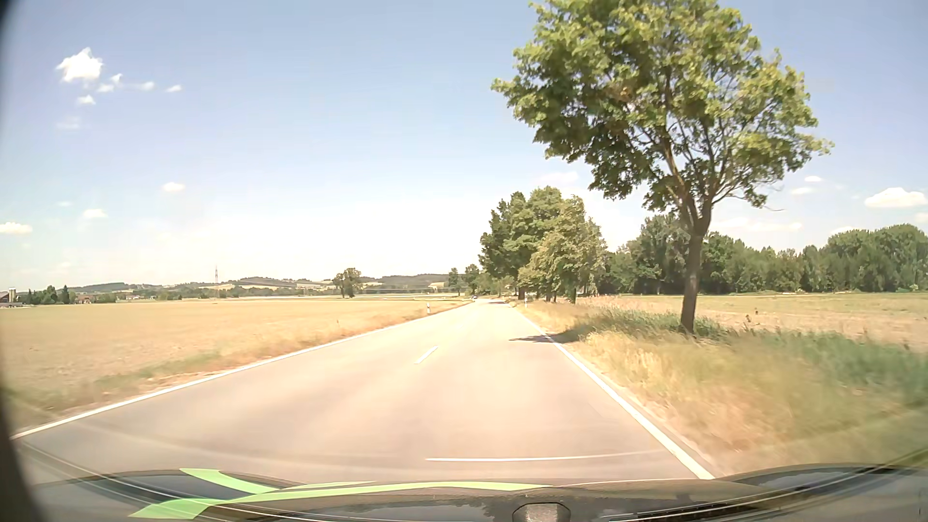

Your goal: Follow the waypoints while adhering to traffic rules and regulations

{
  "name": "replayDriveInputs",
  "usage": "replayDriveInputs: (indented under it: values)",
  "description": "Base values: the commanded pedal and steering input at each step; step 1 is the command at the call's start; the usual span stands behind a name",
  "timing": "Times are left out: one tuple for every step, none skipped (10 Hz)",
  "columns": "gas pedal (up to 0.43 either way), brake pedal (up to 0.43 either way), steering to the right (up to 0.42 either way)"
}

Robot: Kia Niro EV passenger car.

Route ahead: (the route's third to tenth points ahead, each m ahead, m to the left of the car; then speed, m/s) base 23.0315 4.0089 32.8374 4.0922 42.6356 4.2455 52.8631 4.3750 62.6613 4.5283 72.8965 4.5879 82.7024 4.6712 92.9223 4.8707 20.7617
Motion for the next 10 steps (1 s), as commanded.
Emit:
replayDriveInputs:
  values:
    - [0.228, 0.000, 0.000]
    - [0.189, 0.000, 0.000]
    - [0.189, 0.000, 0.000]
    - [0.189, 0.000, 0.001]
    - [0.197, 0.000, 0.001]
    - [0.209, 0.000, 0.001]
    - [0.228, 0.000, 0.000]
    - [0.240, 0.000, 0.001]
    - [0.240, 0.000, 0.001]
    - [0.240, 0.000, 0.001]
